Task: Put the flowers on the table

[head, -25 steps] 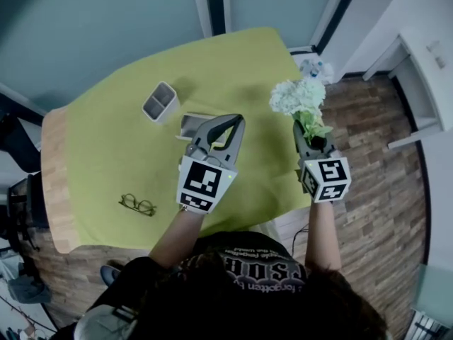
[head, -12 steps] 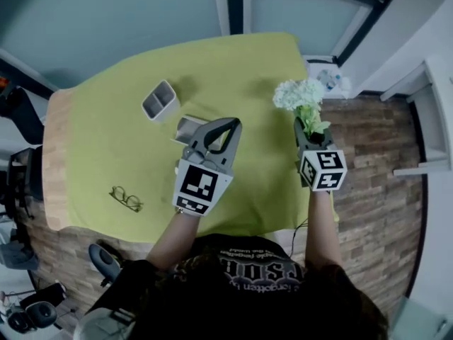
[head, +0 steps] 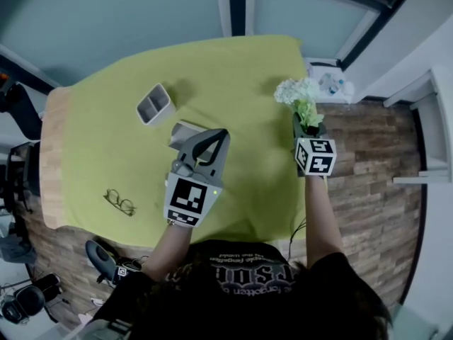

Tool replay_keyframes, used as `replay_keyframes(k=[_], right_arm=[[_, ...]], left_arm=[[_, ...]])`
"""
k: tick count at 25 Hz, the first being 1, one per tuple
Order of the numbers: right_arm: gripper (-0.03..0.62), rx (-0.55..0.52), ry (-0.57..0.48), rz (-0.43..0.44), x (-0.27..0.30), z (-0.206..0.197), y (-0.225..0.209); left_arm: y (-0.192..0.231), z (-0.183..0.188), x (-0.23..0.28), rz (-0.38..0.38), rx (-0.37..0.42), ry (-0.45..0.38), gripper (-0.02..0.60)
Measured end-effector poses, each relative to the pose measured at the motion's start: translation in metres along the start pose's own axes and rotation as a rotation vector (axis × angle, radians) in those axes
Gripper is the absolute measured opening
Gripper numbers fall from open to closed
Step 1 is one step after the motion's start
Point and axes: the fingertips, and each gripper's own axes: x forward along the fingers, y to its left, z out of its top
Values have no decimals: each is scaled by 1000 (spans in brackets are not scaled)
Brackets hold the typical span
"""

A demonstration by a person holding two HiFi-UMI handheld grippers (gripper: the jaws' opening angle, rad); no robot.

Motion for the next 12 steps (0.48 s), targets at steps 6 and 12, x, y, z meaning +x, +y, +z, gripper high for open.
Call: replay_keyframes(k=[6, 12], right_arm=[[71, 34, 61, -25, 29, -21, -18], [77, 41, 125, -19, 49, -35, -20]], left_arm=[[8, -6, 6, 8, -24, 13, 3], [15, -12, 10, 14, -49, 18, 3]])
